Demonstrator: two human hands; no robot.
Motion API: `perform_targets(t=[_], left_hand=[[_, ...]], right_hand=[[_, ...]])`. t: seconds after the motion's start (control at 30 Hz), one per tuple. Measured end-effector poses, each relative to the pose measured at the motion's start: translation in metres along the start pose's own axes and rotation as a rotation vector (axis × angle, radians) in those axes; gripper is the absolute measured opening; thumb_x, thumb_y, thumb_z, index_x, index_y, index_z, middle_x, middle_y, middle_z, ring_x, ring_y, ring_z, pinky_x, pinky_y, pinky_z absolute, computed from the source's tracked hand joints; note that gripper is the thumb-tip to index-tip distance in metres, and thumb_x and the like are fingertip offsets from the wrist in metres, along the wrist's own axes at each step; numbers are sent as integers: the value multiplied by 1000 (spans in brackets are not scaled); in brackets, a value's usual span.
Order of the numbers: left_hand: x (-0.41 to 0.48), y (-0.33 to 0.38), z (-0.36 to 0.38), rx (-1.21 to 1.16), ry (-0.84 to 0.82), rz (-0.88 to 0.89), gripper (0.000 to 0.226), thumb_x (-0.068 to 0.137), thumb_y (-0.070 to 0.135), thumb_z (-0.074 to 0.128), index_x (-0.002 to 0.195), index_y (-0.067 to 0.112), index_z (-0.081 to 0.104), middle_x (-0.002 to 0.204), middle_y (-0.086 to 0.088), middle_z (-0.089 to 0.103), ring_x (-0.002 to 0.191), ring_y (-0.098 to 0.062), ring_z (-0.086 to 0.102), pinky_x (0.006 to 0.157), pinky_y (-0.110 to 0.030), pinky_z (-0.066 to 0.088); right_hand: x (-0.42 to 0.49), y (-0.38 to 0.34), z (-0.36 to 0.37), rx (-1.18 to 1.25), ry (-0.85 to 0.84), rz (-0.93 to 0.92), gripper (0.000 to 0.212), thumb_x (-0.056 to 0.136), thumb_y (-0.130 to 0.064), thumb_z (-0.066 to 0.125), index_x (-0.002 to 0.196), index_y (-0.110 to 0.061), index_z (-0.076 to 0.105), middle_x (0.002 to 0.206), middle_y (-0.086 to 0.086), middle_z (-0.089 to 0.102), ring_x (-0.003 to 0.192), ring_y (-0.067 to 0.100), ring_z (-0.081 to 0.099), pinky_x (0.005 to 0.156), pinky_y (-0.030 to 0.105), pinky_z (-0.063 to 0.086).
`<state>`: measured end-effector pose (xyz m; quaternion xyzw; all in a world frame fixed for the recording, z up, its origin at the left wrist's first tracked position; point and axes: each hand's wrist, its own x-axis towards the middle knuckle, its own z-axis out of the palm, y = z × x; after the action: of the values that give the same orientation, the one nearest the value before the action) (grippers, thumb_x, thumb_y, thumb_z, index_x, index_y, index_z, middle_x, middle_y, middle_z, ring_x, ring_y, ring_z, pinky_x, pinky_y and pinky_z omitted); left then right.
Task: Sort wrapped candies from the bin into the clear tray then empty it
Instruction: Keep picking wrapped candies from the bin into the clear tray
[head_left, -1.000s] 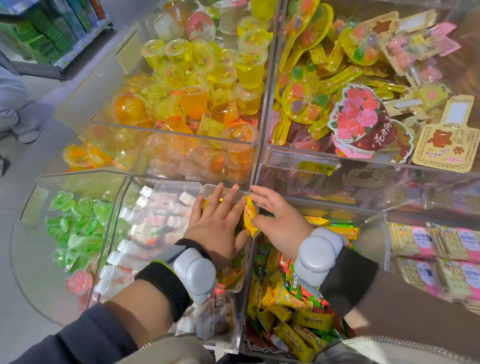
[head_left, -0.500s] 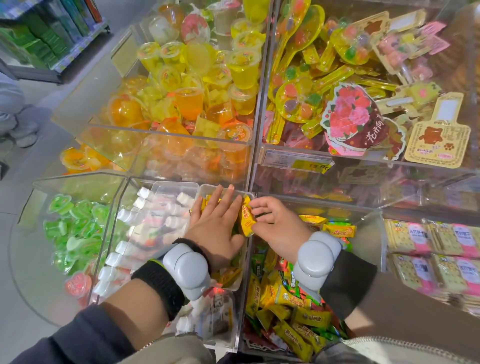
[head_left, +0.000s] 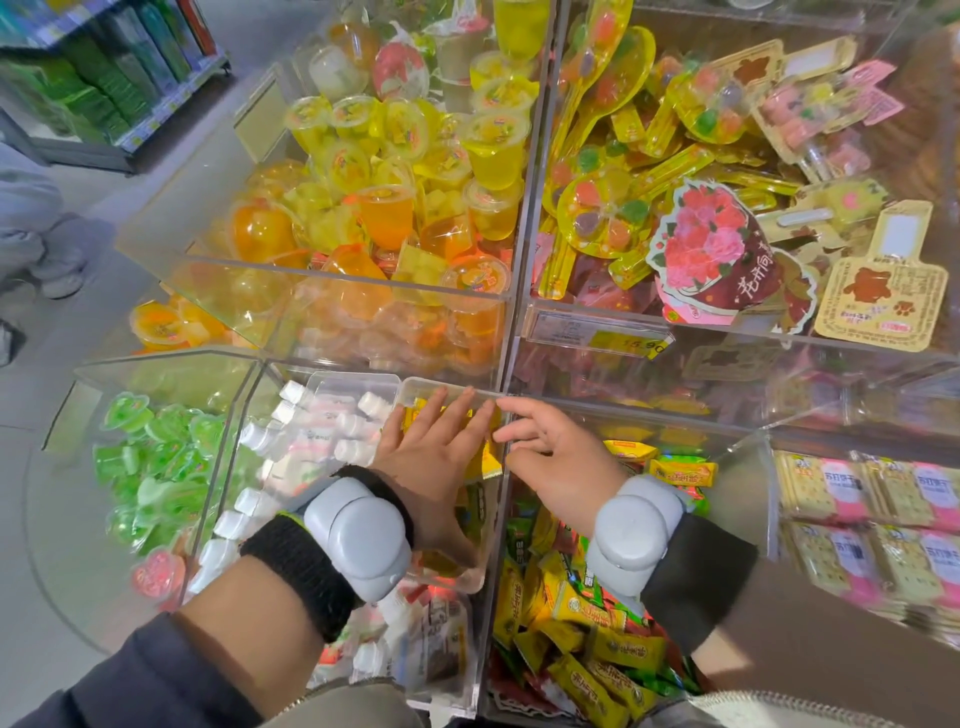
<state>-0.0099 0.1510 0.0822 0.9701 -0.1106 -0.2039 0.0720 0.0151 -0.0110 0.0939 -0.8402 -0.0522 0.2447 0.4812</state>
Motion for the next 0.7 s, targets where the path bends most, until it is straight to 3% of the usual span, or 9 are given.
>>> perform_targets(t=[0.17,0.27,0.4,0.53,0.7], left_hand=[[3,-2,-14,82,-48,-12,128,59,56,76,141,36,-19,154,8,-24,141,-21,-24,111,-51,-13],[2,-1,-13,94,-79,4,117,65,55,73,143,36,-13,154,6,-25,141,-22,-24,112,-51,-13],[1,-1,-9,116,-92,6,110,72,53,68,143,35,-14,153,6,-28,141,-22,-24,112,-49,-14],[3,0,-1,106,-45,-11,100,78,51,60,143,35,-15,152,8,-30,141,-21,-24,113,-47,-14],[7,-2,17,17,124,-23,85,82,52,47,141,41,-13,152,13,-28,142,-17,-21,112,-44,-17]], right_hand=[[-1,1,2,-228,7,-78,56,82,-19,49,130,-47,39,99,-26,58,98,6,53,78,19,37],[-1,2,2,-318,5,-106,51,82,-17,49,127,-40,46,107,-19,60,111,14,47,85,22,36],[0,3,5,-338,-9,-105,50,82,-15,51,128,-35,47,117,-10,57,119,16,43,101,28,34],[-2,3,6,-271,-35,-85,54,81,-13,53,131,-34,44,119,-8,51,113,13,49,93,29,44],[-3,2,7,-171,-57,-63,57,79,-9,54,129,-34,42,114,-9,47,109,15,52,94,37,48]])
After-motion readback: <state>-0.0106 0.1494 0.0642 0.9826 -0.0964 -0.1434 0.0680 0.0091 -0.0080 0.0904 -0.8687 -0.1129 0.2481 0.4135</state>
